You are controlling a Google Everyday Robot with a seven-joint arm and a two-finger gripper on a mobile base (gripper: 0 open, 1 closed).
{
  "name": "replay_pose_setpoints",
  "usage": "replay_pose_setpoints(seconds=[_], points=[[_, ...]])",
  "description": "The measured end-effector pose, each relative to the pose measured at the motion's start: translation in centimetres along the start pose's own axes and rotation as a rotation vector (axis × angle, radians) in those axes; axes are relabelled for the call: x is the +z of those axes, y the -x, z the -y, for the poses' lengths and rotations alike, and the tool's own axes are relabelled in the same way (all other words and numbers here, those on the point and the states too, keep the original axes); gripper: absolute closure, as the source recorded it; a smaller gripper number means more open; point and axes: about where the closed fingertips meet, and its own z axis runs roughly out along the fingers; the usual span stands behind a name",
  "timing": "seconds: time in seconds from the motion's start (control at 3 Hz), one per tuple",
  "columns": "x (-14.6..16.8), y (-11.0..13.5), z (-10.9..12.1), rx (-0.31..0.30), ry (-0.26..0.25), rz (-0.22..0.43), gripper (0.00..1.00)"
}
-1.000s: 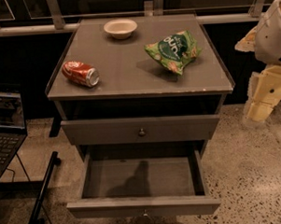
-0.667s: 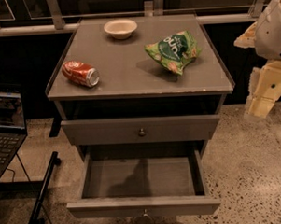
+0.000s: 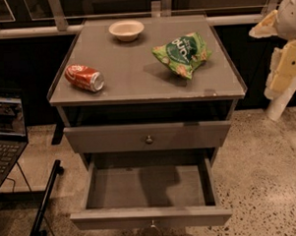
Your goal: Place green rice chip bag into middle drawer
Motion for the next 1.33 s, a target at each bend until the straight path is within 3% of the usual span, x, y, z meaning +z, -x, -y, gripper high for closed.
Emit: replay_pose_setpoints(seconds=[0.33, 0.67, 1.33], points=[[1.5, -0.7, 4.0, 0.004, 0.019, 0.067, 0.0], [3.7, 0.2, 8.3, -0.024, 0.015, 0.102, 0.0], [8.4, 5.2, 14.3, -0.128, -0.016, 0.166, 0.0]])
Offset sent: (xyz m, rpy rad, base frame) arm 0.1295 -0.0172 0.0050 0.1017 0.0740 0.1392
